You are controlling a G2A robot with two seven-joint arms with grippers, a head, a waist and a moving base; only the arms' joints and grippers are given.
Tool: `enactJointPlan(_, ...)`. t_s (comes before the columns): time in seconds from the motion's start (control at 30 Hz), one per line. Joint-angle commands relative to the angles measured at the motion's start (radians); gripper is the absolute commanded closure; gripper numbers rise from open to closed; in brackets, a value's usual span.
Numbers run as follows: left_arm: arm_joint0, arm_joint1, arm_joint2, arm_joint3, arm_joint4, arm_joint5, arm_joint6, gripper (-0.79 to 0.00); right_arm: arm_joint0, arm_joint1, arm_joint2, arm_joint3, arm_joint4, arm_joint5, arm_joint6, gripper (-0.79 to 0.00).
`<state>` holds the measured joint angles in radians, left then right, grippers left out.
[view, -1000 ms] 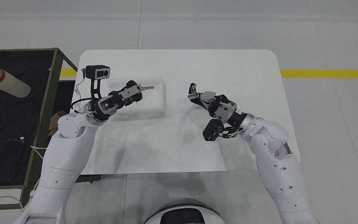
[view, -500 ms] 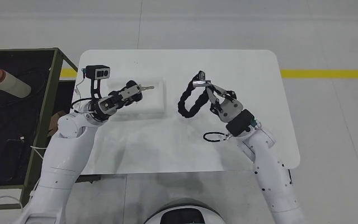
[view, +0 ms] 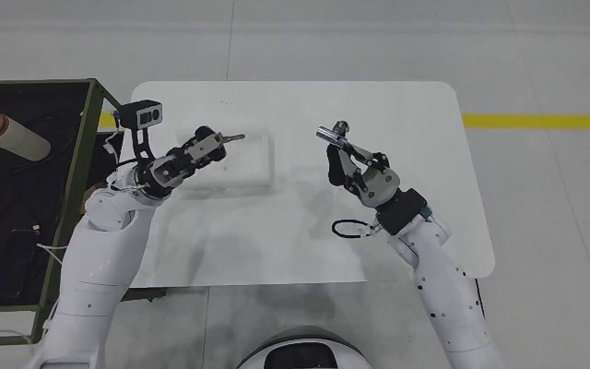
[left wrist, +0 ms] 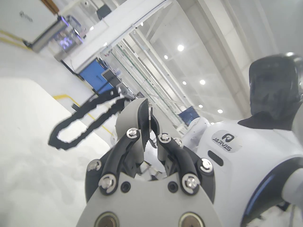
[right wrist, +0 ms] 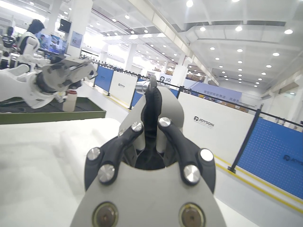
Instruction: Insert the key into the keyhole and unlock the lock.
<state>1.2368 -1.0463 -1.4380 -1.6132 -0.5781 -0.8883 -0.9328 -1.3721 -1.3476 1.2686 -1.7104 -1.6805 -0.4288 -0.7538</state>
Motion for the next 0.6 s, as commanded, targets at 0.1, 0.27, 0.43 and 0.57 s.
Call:
enactJointPlan(0.1, -0.006, -0.006, 0.074, -0.01, 0.353, -0.124, 0.128, 0.0, -0.005, 0.005, -0.026, -0.022, 0.043, -0.137, 0.096, 0.0)
enactJointPlan(0.27, -0.017, -0.01, 0.086, 0.011, 0.313, -0.124, 0.143, 0.0, 0.003, 0.005, -0.035, -0.028, 0.101, -0.193, 0.094, 0.0)
enactJointPlan(0.43, -0.017, -0.01, 0.086, 0.011, 0.313, -0.124, 0.143, 0.0, 0.003, 0.005, -0.035, -0.028, 0.101, -0.193, 0.094, 0.0)
enactJointPlan(0.57, 0.012, -0.011, 0.074, -0.025, 0.307, -0.115, 0.19, 0.0, -0.026, 0.006, -0.041, -0.051, 0.134, -0.2, 0.116, 0.0)
